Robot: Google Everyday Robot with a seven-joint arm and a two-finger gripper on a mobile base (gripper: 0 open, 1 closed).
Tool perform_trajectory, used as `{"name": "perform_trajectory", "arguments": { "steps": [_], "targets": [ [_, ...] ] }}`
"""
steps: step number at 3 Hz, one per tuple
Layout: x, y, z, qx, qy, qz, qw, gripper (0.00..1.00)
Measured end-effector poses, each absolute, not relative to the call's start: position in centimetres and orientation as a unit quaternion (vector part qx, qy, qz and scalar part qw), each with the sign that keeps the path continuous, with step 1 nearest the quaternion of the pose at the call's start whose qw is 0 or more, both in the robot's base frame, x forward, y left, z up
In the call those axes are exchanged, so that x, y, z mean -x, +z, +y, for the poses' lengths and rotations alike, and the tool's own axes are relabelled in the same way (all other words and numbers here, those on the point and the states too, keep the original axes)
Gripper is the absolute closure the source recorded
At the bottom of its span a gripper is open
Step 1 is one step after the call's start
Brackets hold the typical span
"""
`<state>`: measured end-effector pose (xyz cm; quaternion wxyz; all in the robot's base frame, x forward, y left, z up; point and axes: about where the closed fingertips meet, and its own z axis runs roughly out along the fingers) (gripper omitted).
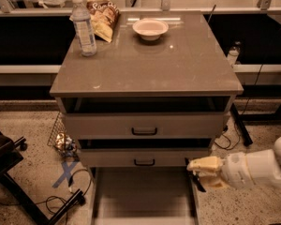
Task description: Place rxbar chocolate into bottom drawer
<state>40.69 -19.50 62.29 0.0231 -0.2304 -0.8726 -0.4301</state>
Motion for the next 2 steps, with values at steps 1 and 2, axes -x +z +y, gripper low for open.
{"name": "perform_trajectory", "arguments": {
  "steps": [1,2],
  "targets": [
    [-40.5,56.8,-17.7,0.243,-0.459,-0.853,0.058,1.0],
    [-40.1,54.9,-17.2,0.249,-0.465,-0.846,0.074,1.0]
  ]
}}
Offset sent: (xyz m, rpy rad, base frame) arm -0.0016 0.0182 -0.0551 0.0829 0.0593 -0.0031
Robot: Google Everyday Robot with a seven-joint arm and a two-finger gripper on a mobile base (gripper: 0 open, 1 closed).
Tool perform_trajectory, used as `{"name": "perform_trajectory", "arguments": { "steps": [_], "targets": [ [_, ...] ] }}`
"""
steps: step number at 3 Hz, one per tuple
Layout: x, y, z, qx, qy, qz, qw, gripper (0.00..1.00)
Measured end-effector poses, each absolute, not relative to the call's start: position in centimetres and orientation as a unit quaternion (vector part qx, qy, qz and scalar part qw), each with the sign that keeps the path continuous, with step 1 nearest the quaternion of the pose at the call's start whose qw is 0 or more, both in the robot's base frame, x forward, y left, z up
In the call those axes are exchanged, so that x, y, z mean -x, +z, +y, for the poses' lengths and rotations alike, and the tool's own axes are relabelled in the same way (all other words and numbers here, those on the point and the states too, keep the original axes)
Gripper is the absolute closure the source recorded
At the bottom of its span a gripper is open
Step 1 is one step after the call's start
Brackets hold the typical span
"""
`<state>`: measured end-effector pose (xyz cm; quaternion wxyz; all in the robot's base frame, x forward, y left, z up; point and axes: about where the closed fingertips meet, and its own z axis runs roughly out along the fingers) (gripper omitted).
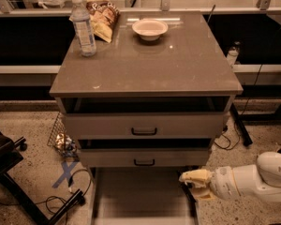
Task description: Place rxbar chocolate into bottom drawer
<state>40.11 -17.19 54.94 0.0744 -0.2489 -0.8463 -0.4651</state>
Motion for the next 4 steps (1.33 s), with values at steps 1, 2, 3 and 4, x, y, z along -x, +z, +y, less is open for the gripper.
{"name": "perform_trajectory", "arguments": {
  "steps": [1,2,3,4],
  "targets": [
    [-40.1,54.9,-17.2,0.249,-0.465,-0.846,0.074,1.0],
    [-40.2,51.2,-14.3,0.256,-0.488,-0.826,0.123,1.0],
    [-40.6,44.9,-11.2,0.268,-0.503,-0.805,0.162,1.0],
    [-42.5,38.6,-8.5,0.269,-0.527,-0.786,0.178,1.0]
  ]
}}
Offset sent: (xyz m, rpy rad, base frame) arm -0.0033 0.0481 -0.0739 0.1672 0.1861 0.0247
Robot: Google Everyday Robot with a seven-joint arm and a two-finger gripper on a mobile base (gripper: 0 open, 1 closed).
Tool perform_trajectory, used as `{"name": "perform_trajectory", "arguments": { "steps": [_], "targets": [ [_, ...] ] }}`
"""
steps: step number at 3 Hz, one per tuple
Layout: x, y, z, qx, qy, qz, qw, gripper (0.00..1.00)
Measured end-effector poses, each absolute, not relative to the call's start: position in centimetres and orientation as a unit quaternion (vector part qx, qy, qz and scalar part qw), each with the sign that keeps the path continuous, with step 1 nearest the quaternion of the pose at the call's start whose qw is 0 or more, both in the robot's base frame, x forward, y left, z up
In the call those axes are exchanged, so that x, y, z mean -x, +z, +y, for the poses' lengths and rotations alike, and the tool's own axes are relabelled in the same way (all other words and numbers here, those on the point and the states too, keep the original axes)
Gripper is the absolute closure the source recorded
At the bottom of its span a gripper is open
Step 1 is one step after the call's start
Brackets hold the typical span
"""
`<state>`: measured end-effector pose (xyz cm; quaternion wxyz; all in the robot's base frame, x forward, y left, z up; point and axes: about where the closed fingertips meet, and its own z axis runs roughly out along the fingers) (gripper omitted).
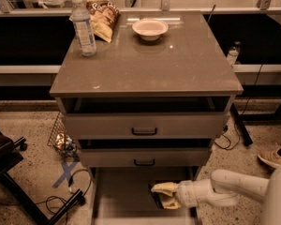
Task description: Place rxbar chocolate into bottom drawer
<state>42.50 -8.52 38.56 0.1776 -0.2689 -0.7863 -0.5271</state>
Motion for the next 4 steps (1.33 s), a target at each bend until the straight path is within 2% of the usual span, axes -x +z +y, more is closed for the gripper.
{"name": "perform_trajectory", "arguments": {
  "steps": [2,4],
  "targets": [
    [-43.3,24.5,-5.0,0.323,-0.537,-0.744,0.231,0.98],
    [-42.9,24.6,-4.6,0.322,-0.538,-0.743,0.234,0.53]
  ]
}}
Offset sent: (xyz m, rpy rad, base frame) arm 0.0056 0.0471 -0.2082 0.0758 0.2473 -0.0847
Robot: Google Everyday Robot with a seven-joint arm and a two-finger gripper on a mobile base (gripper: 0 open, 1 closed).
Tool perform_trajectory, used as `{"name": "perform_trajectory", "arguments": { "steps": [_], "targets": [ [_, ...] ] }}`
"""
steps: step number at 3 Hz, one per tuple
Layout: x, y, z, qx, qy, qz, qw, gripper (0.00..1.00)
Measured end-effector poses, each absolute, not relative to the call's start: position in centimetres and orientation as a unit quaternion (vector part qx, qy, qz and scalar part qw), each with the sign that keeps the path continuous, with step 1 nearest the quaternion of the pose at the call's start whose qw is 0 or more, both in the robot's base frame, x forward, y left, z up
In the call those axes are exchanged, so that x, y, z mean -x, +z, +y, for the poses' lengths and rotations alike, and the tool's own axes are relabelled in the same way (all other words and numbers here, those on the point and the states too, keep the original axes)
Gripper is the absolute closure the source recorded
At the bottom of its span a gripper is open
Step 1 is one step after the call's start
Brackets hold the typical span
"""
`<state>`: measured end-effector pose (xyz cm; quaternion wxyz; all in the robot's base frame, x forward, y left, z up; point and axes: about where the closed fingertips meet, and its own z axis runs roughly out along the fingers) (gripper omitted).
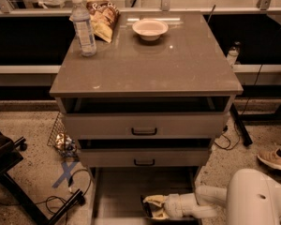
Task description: Place rxbar chocolate into bottom drawer
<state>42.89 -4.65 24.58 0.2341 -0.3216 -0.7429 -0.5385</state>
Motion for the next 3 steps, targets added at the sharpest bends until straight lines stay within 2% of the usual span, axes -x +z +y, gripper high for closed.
{"name": "perform_trajectory", "arguments": {
  "steps": [2,3],
  "targets": [
    [-42.72,24.53,-4.23,0.32,-0.539,-0.742,0.238,0.06],
    [-42.67,24.51,-4.09,0.319,-0.539,-0.742,0.239,0.0]
  ]
}}
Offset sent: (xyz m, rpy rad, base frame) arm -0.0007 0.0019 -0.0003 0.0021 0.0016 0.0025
